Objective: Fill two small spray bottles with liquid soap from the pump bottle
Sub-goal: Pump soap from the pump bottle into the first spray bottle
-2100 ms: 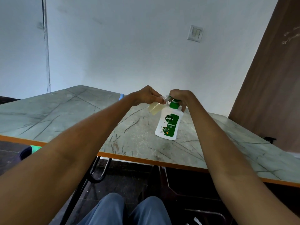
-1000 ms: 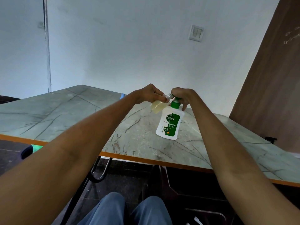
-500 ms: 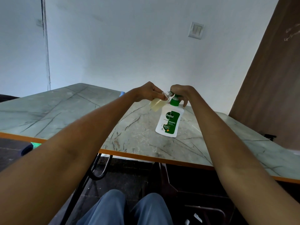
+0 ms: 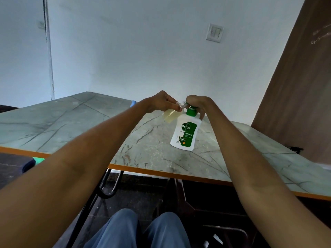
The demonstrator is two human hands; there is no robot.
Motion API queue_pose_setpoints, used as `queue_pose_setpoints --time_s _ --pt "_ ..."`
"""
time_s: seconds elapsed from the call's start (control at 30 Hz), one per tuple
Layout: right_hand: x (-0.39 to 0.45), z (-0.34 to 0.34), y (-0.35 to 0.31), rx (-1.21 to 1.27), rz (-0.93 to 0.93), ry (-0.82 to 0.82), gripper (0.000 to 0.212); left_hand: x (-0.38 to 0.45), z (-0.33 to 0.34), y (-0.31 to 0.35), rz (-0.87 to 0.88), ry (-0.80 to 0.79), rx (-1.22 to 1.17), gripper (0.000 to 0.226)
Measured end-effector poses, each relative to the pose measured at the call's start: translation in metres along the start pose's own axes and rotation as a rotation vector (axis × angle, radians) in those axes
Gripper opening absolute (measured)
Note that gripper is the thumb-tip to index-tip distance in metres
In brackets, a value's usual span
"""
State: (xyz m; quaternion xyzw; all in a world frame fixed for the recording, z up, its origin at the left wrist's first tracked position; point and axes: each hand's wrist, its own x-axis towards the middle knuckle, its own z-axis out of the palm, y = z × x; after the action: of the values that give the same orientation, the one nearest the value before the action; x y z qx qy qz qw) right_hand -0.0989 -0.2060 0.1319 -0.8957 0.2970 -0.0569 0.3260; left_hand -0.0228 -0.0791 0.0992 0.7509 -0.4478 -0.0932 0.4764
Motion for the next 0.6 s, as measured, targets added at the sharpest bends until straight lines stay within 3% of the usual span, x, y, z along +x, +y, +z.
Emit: queue_pose_setpoints --time_s 0.33,0.6 --pt "0.0032 -0.006 -0.0038 -0.05 0.007 -0.095 0.023 0.0016 0.0004 0.0048 0.009 0.014 0.001 0.033" --pt "0.0077 -0.0001 0.0001 -0.016 0.022 -0.05 0.027 -0.0002 -0.0009 -0.0018 0.006 0.008 0.014 0.035"
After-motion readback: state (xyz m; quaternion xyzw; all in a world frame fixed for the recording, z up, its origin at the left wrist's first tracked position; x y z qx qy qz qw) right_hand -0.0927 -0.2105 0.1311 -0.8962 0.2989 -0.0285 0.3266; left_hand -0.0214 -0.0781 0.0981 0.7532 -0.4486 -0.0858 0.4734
